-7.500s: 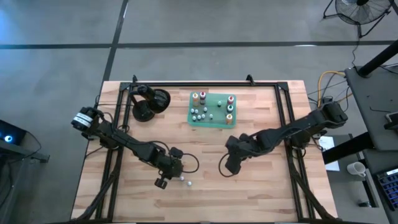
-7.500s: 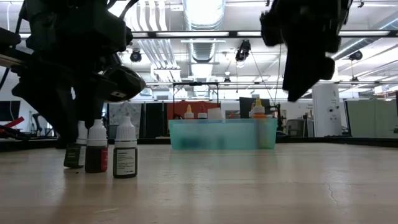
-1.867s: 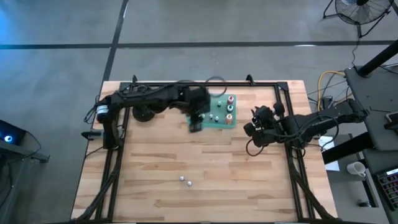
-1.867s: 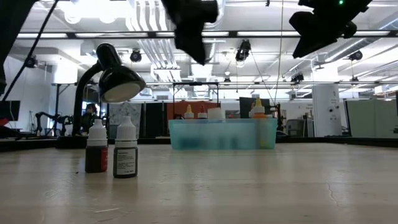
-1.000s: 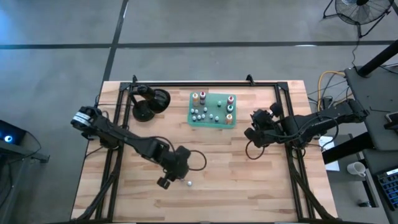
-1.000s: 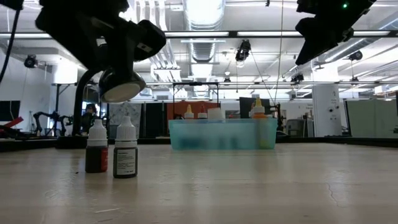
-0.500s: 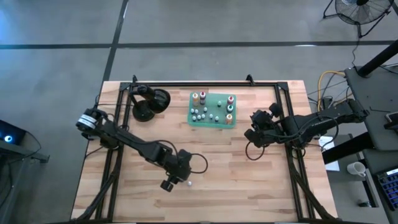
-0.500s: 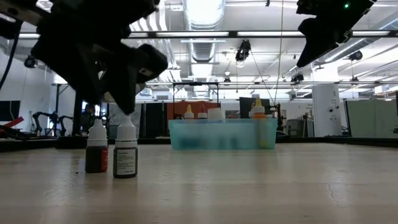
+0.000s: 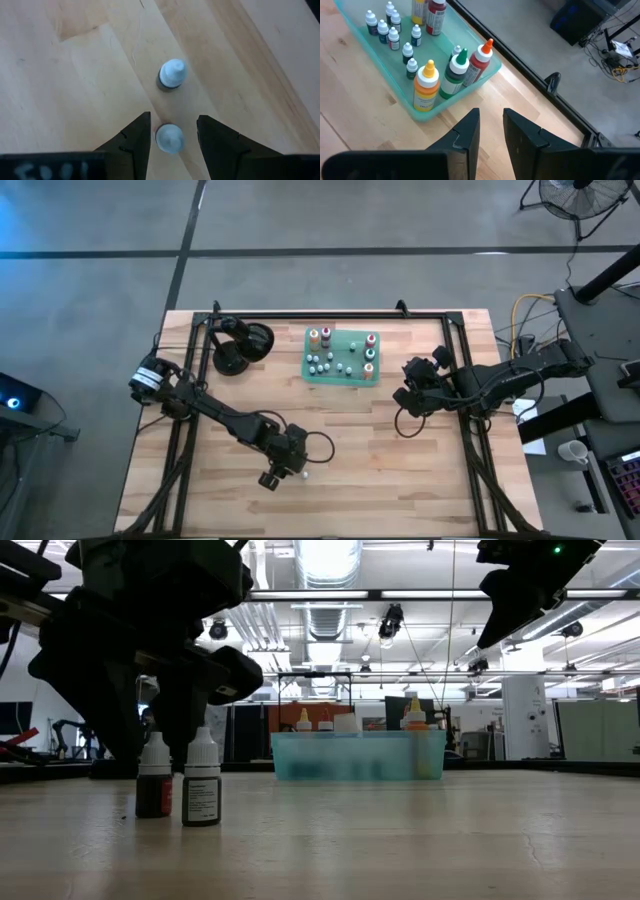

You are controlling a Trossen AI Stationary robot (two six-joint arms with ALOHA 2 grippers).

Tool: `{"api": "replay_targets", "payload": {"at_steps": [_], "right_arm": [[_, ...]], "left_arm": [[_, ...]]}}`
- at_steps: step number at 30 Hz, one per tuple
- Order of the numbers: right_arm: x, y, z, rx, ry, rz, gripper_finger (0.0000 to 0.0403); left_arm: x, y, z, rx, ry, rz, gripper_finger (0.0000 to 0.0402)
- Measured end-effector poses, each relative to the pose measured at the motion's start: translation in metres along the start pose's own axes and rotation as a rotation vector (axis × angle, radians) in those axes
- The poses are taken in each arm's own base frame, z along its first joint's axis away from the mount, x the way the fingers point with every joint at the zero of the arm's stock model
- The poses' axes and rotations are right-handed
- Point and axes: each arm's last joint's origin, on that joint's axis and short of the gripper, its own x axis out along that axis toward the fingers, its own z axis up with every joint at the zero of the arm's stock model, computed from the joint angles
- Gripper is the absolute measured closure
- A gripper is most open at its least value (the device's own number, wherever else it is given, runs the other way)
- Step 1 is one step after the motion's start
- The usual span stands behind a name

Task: Pick & Place food coloring
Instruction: Put the small red food coloring bottle into the green bin

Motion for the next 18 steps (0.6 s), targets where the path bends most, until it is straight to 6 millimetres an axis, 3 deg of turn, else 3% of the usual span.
{"api": "replay_targets", "payload": {"at_steps": [7,18], "right_arm": [[0.0,0.0003,-0.0003,0.0,0.01,0.01,0.0326],[0.0,0.0003,-0.0003,0.0,0.01,0.01,0.0326]], "left_arm": [[0.0,0.0003,-0.0003,-0.003,0.002,0.011,0.0278],[-0.0027,0.0046,-0.0006,-0.02,0.014,0.02,0.0369]]}}
